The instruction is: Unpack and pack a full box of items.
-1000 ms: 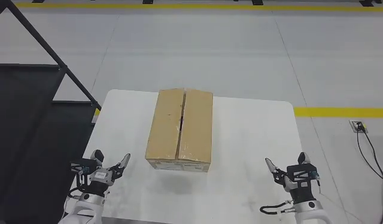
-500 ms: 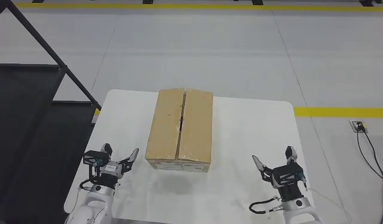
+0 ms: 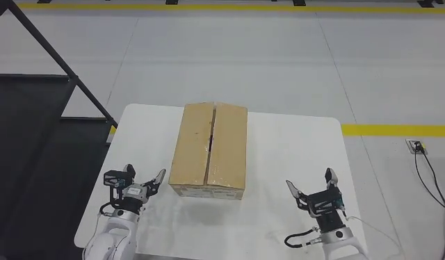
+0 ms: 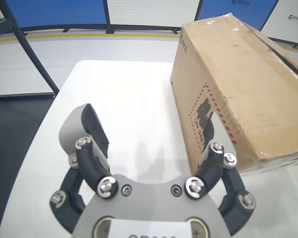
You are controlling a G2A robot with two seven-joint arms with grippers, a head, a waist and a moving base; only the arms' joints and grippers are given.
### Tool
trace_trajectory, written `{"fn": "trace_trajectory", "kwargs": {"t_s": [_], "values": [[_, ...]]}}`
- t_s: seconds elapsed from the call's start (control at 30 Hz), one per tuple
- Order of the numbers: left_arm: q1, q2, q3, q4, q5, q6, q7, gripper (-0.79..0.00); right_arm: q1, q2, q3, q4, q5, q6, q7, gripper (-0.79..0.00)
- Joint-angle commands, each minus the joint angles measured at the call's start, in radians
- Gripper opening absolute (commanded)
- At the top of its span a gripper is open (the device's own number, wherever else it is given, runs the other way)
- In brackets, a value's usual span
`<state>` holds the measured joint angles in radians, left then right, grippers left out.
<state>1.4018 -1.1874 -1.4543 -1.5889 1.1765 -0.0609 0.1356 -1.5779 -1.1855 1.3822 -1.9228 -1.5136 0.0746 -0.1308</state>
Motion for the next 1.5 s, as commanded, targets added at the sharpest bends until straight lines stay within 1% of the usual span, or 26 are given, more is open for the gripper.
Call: {"fn": "trace_trajectory", "kwargs": {"t_s": [0.0,0.13,0.27,0.57,0.8,0.9,1.17,1.27,1.47], "values": [[-0.007,-0.002,0.018,0.001,0.025,-0.001,-0.018,0.000,0.014,-0.001,-0.015,0.005,-0.036,-0.004,0.012,0.000],[-0.026,-0.004,0.040,0.029,0.066,0.004,-0.026,0.000,0.027,-0.004,-0.036,0.005,-0.075,-0.015,0.019,0.000],[-0.037,-0.008,0.053,0.049,0.067,-0.002,-0.033,0.000,0.020,-0.005,-0.033,0.009,-0.081,-0.021,0.026,0.000],[-0.041,-0.014,0.077,0.049,0.082,-0.014,-0.041,0.000,0.012,-0.008,-0.017,0.017,-0.058,-0.040,0.034,0.000],[-0.046,-0.019,0.093,0.040,0.079,-0.018,-0.039,0.000,0.028,-0.013,-0.030,0.030,-0.076,-0.045,0.080,0.000],[-0.046,-0.021,0.096,0.040,0.091,0.000,-0.043,0.000,0.036,-0.016,-0.032,0.035,-0.040,-0.049,0.140,0.000],[-0.045,-0.020,0.096,0.039,0.096,-0.002,-0.042,0.000,0.036,-0.016,-0.034,0.034,-0.043,-0.056,0.135,0.000],[-0.039,-0.021,0.106,0.035,0.122,-0.005,-0.045,0.000,0.038,-0.016,-0.049,0.032,-0.094,-0.066,0.112,0.000],[-0.060,-0.027,0.138,0.040,0.138,-0.011,-0.058,0.000,0.045,-0.017,-0.061,0.024,-0.147,-0.075,0.095,0.000]]}}
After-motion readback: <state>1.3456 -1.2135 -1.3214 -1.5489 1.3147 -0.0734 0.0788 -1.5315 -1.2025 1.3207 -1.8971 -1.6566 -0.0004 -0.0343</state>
